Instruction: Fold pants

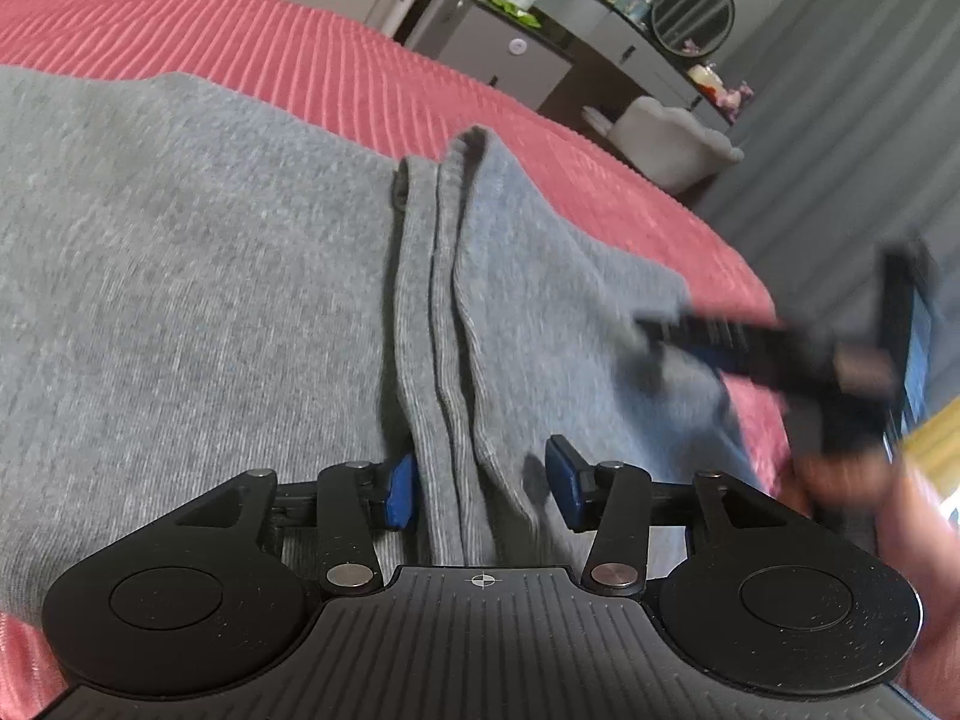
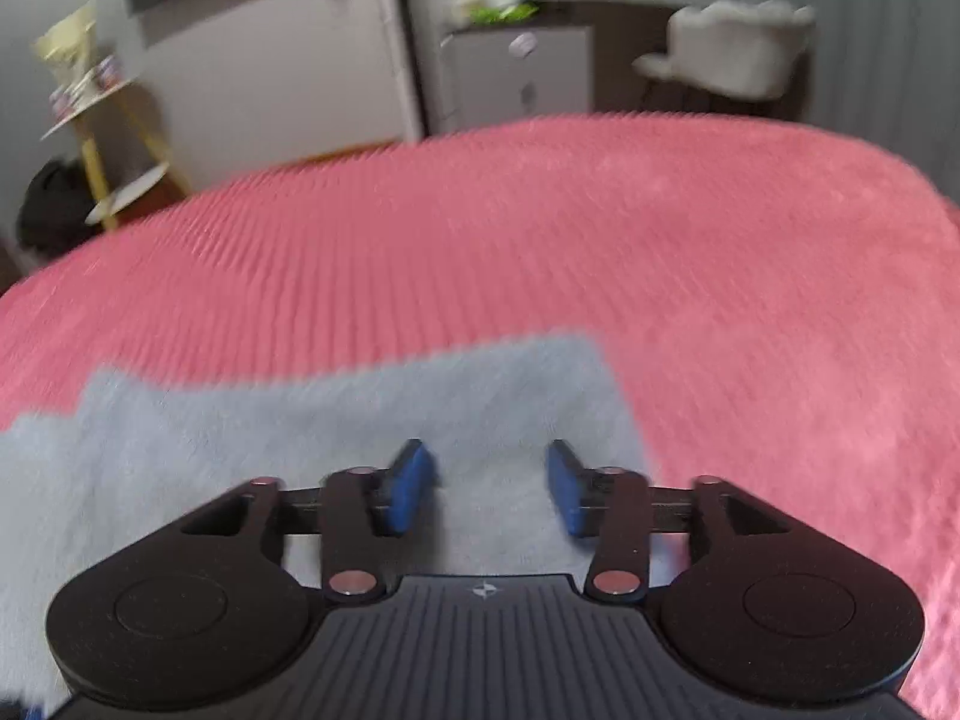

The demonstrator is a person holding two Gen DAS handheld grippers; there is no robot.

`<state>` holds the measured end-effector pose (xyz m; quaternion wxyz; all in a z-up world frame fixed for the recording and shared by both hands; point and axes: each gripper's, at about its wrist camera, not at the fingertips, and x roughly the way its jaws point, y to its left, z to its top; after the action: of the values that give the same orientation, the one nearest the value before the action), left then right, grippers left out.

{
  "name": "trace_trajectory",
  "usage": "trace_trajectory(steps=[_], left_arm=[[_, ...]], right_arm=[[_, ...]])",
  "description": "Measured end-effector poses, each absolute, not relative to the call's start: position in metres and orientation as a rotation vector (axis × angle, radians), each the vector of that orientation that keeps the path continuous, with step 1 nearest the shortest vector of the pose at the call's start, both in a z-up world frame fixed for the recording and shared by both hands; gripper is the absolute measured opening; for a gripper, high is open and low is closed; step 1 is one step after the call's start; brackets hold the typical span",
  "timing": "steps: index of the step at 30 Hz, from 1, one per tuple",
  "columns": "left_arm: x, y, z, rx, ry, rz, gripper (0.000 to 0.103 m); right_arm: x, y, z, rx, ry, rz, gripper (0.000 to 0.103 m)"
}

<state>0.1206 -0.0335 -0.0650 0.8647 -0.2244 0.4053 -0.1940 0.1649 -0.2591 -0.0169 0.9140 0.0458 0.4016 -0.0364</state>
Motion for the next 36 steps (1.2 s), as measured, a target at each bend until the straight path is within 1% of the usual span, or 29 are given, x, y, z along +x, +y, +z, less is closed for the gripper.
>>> trace_trajectory(steps=[2, 4, 6, 8, 9, 10, 11, 12, 15, 18, 21, 24, 25, 26, 28, 29, 32, 33, 34, 35, 36], left_arm=[[0.121, -0.029, -0.066, -0.504, 0.851, -0.403, 0.050], [0.122, -0.025, -0.068, -0.535, 0.853, -0.401, 0.050], [0.122, -0.022, -0.070, -0.554, 0.855, -0.401, 0.050], [0.121, -0.018, -0.072, -0.573, 0.855, -0.400, 0.050], [0.121, -0.017, -0.074, -0.587, 0.854, -0.399, 0.046], [0.121, -0.015, -0.075, -0.597, 0.855, -0.393, 0.043], [0.120, -0.015, -0.076, -0.599, 0.856, -0.388, 0.039], [0.119, -0.014, -0.077, -0.592, 0.856, -0.379, 0.031], [0.115, -0.017, -0.074, -0.560, 0.854, -0.365, 0.027], [0.111, -0.020, -0.068, -0.537, 0.837, -0.363, 0.021], [0.104, -0.022, -0.054, -0.503, 0.771, -0.386, 0.018], [0.095, -0.016, -0.040, -0.515, 0.704, -0.422, 0.018], [0.095, -0.014, -0.038, -0.505, 0.695, -0.416, 0.018], [0.097, -0.013, -0.040, -0.482, 0.706, -0.389, 0.019], [0.105, -0.015, -0.052, -0.405, 0.791, -0.262, 0.020], [0.109, -0.014, -0.059, -0.387, 0.825, -0.212, 0.027], [0.107, -0.005, -0.053, -0.446, 0.805, -0.193, 0.033], [0.104, 0.000, -0.047, -0.453, 0.784, -0.164, 0.042], [0.101, 0.010, -0.040, -0.465, 0.760, -0.139, 0.048], [0.097, 0.022, -0.033, -0.491, 0.734, -0.115, 0.059], [0.092, 0.039, -0.025, -0.534, 0.700, -0.079, 0.065]], right_arm=[[0.134, -0.247, -0.017, 0.023, 0.837, -0.034, 0.055], [0.101, -0.246, -0.021, 0.027, 0.878, -0.018, 0.057], [0.070, -0.254, -0.024, 0.090, 0.909, -0.015, 0.058], [0.041, -0.263, -0.019, 0.155, 0.882, -0.002, 0.058], [0.032, -0.270, -0.015, 0.214, 0.871, -0.004, 0.060], [0.025, -0.279, -0.012, 0.299, 0.859, -0.010, 0.066], [0.025, -0.285, -0.009, 0.363, 0.843, -0.016, 0.067], [0.019, -0.293, -0.010, 0.418, 0.826, -0.021, 0.067], [0.019, -0.302, -0.012, 0.460, 0.826, -0.029, 0.066], [0.021, -0.291, -0.011, 0.396, 0.849, -0.026, 0.066], [0.021, -0.286, -0.013, 0.388, 0.846, -0.027, 0.065], [0.018, -0.294, -0.014, 0.449, 0.823, -0.017, 0.065], [0.017, -0.297, -0.014, 0.467, 0.816, -0.015, 0.063], [0.018, -0.300, -0.016, 0.479, 0.810, -0.009, 0.062], [0.016, -0.300, -0.016, 0.484, 0.805, 0.009, 0.062], [0.018, -0.298, -0.016, 0.473, 0.812, 0.009, 0.062], [0.024, -0.293, -0.019, 0.425, 0.841, 0.007, 0.063], [0.025, -0.291, -0.019, 0.414, 0.845, 0.004, 0.064], [0.026, -0.291, -0.019, 0.408, 0.845, 0.006, 0.066], [0.025, -0.291, -0.018, 0.406, 0.844, 0.007, 0.066], [0.024, -0.292, -0.018, 0.409, 0.844, 0.007, 0.066]])
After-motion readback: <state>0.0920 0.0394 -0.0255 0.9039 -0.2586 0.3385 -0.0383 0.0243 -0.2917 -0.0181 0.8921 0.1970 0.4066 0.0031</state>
